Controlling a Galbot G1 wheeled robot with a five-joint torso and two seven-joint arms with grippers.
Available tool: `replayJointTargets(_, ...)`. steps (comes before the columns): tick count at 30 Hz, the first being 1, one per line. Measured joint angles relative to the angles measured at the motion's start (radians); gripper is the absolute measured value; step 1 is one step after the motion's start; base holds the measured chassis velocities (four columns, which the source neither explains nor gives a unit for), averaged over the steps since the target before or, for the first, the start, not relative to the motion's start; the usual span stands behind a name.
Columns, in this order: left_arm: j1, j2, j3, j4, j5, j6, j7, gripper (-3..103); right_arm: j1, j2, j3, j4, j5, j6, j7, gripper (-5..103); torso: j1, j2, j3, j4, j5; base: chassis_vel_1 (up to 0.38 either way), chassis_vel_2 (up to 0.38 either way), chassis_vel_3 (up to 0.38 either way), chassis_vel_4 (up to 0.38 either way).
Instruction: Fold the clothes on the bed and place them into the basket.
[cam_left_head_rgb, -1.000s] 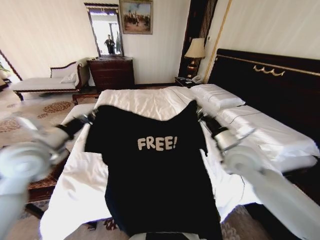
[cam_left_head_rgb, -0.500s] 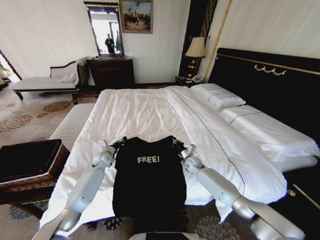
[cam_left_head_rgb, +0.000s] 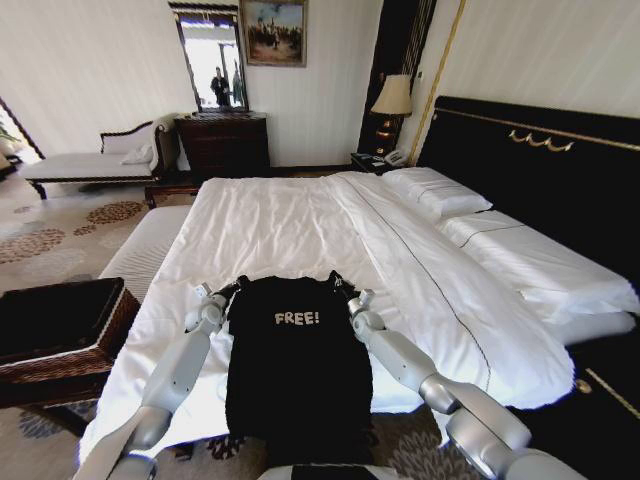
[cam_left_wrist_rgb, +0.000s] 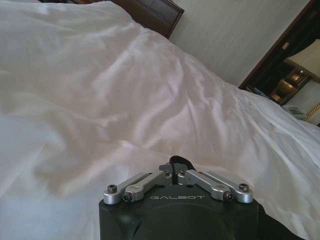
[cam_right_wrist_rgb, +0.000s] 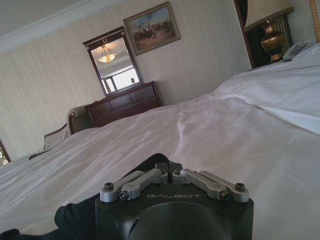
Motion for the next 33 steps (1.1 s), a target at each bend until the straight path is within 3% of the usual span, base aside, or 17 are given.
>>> replayJointTargets(5, 0.027, 0.020, -0.034, -0.019, -0.013, 0.000, 0.000, 0, -0.003, -0.013, 0.029, 0.007, -0.007, 0.000, 0.002, 0, 0.000, 0.000, 0.000, 0.0008, -0.0002, 0.000, 0.000, 0.000, 0.000)
replayJointTargets(9, 0.034, 0.020, -0.039, -0.037, -0.025, 0.000, 0.001, 0, -0.013, -0.014, 0.029, 0.010, -0.011, 0.005, 0.002, 0, 0.000, 0.000, 0.000, 0.0001, 0.0001, 0.000, 0.000, 0.000, 0.000)
replayJointTargets(18, 0.059, -0.011, -0.040, -0.041, 0.000, -0.013, 0.008, 0, -0.022, 0.033, 0.033, -0.064, -0.074, 0.026, 0.003, 0, 0.000, 0.000, 0.000, 0.0007, 0.0001, 0.000, 0.000, 0.000, 0.000)
replayJointTargets(23, 0.084, -0.016, -0.059, -0.090, -0.005, -0.013, -0.002, 0, -0.031, 0.021, 0.055, -0.039, -0.098, 0.031, 0.032, -3, 0.000, 0.000, 0.000, 0.0003, 0.0002, 0.000, 0.000, 0.000, 0.000)
replayJointTargets(25, 0.100, -0.011, -0.071, -0.123, -0.015, -0.006, -0.017, 6, -0.041, 0.011, 0.069, -0.008, -0.097, 0.031, 0.039, -3, 0.000, 0.000, 0.000, 0.0002, 0.0002, 0.000, 0.000, 0.000, 0.000)
replayJointTargets(26, 0.120, -0.006, -0.084, -0.158, -0.021, 0.000, -0.031, 11, -0.054, 0.001, 0.089, 0.028, -0.090, 0.031, 0.047, 7, 0.000, 0.000, 0.000, 0.0002, 0.0002, 0.000, 0.000, 0.000, 0.000)
replayJointTargets(28, 0.176, 0.001, -0.120, -0.235, -0.020, 0.007, -0.060, 22, -0.094, -0.022, 0.142, 0.110, -0.061, 0.039, 0.072, 7, 0.000, 0.000, 0.000, 0.0004, 0.0001, 0.000, 0.000, 0.000, 0.000)
replayJointTargets(29, 0.211, 0.001, -0.143, -0.274, -0.014, 0.009, -0.071, 27, -0.119, -0.033, 0.167, 0.155, -0.040, 0.044, 0.086, 17, 0.000, 0.000, 0.000, 0.0004, 0.0002, 0.000, 0.000, 0.000, 0.000)
replayJointTargets(30, 0.211, 0.001, -0.143, -0.274, -0.014, 0.009, -0.071, 27, -0.119, -0.033, 0.167, 0.155, -0.040, 0.044, 0.086, 17, 0.000, 0.000, 0.000, 0.0004, 0.0002, 0.000, 0.000, 0.000, 0.000)
replayJointTargets(31, 0.258, -0.003, -0.174, -0.323, -0.005, 0.012, -0.084, 27, -0.154, -0.048, 0.195, 0.214, -0.006, 0.044, 0.098, 17, 0.000, 0.000, 0.000, 0.0006, 0.0002, 0.000, 0.000, 0.000, 0.000)
replayJointTargets(32, 0.313, -0.011, -0.210, -0.376, 0.012, 0.019, -0.107, 38, -0.201, -0.067, 0.222, 0.289, 0.045, 0.034, 0.110, 28, 0.000, 0.000, 0.000, 0.0008, -0.0001, 0.000, 0.000, 0.000, 0.000)
replayJointTargets(33, 0.352, -0.017, -0.232, -0.412, 0.029, 0.020, -0.118, 38, -0.248, -0.081, 0.242, 0.352, 0.093, 0.019, 0.121, 28, 0.000, 0.000, 0.000, 0.0004, 0.0000, 0.000, 0.000, 0.000, 0.000)
